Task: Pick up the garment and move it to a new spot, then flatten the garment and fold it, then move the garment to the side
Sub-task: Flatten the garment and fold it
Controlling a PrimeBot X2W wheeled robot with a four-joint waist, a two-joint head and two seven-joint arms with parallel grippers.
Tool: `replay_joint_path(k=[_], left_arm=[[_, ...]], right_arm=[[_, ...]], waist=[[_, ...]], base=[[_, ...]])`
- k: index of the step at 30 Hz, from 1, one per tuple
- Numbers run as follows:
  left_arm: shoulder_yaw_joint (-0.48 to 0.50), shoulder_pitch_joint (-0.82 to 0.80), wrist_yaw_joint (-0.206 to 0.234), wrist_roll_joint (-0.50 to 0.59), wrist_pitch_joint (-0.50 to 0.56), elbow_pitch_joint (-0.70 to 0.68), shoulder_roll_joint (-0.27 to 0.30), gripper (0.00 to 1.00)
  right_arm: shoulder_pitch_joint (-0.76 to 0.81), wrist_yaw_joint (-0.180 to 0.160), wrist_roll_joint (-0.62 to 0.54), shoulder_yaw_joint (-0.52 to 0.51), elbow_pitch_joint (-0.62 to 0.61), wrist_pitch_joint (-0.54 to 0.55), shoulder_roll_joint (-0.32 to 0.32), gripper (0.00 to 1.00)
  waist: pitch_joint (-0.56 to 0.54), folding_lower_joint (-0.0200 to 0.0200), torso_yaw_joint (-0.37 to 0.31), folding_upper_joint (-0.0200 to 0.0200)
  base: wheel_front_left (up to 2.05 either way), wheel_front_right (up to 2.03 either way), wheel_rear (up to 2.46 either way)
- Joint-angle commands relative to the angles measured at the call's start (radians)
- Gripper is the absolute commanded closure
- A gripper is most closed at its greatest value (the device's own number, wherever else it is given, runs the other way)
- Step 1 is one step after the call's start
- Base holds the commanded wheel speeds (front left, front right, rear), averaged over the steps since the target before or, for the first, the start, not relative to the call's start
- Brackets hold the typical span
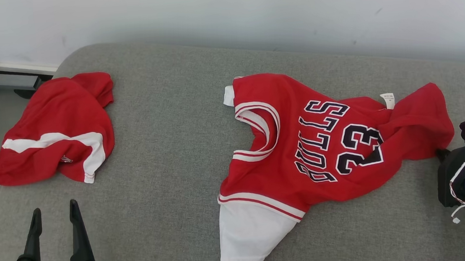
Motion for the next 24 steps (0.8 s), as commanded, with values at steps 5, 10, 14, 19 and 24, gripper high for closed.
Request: replay_joint_path(k=[5,10,14,19,24], left_arm=[[0.008,0.003,-0.009,0.015,-0.006,0.017,0.004,0.00],[0.014,0.028,-0.009,0.011,-0.006,0.026,0.009,0.00],[0.014,0.049,-0.011,0.007,-0.006,0.028,0.011,0.00],[0.018,0.068,-0.012,0.000,-0.006,0.026,0.017,0.00],[0.023,0.083,-0.005,-0.005,-0.006,0.023,0.025,0.00]], right_arm=[[0.036,-0.001,0.037,0.003,-0.049,-0.045,-0.001,1.00],[0.088,-0.001,0.120,0.013,-0.183,-0.032,-0.031,1.00],[0.147,-0.001,0.201,0.026,-0.348,0.023,-0.092,1.00],[0.227,-0.001,0.273,0.010,-0.583,0.117,-0.213,1.00],[0.334,-0.001,0.323,-0.076,-0.818,0.220,-0.323,1.00]], waist=[[-0.036,0.0000,-0.018,-0.0001],[-0.078,0.0000,-0.053,-0.0001],[-0.105,0.0000,-0.083,-0.0001],[-0.123,0.0000,-0.118,-0.0001],[-0.136,0.0000,-0.151,-0.0001]], base=[[0.00,0.00,0.00],[0.00,0.00,0.00],[0.00,0.00,0.00],[0.00,0.00,0.00],[0.00,0.00,0.00]])
